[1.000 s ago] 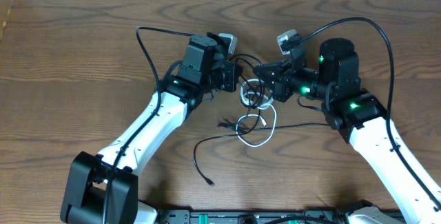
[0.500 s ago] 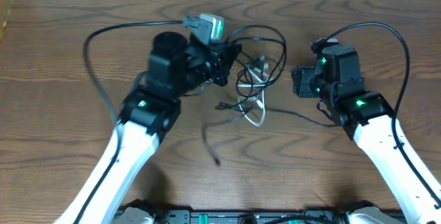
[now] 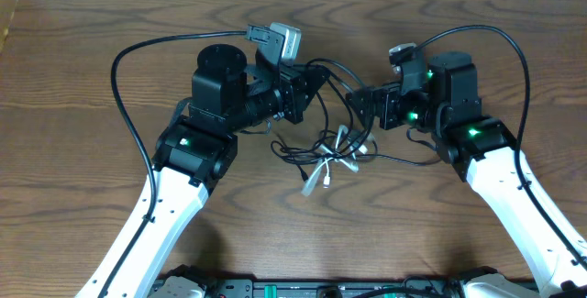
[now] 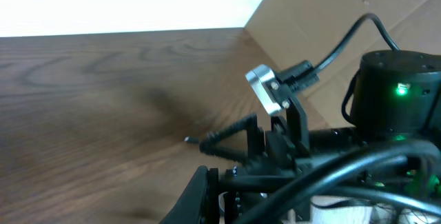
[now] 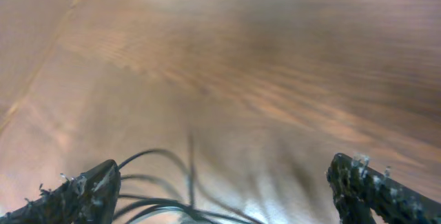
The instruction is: Untangle cables
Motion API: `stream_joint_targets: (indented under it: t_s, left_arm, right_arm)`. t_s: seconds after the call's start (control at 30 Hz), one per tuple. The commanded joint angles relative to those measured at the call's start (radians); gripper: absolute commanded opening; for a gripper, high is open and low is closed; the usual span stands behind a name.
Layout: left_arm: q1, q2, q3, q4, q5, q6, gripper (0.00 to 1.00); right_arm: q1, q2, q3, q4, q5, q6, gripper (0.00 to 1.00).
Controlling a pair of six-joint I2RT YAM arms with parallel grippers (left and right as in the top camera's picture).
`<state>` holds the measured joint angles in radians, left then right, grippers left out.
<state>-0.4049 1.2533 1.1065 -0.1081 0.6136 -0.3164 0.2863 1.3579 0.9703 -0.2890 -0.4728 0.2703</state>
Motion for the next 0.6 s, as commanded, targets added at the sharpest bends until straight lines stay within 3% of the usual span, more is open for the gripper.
stream_joint_targets:
  t_s: [0.0, 0.33, 0.57]
  left_arm:
    - [0.001, 0.001, 0.013, 0.021, -0.044, 0.013, 0.08]
    - [0.001, 0.001, 0.013, 0.106, -0.049, 0.003, 0.08]
    - [0.001, 0.001, 0.013, 0.133, -0.049, -0.005, 0.08]
  right_arm:
    - [0.003, 0.006, 0.002, -0.023, -0.145, 0.002, 0.96]
    - [0.003, 0.018, 0.002, -0.204, -0.121, 0.003, 0.87]
    - [0.009, 0.023, -0.004, -0.235, -0.133, 0.002, 0.82]
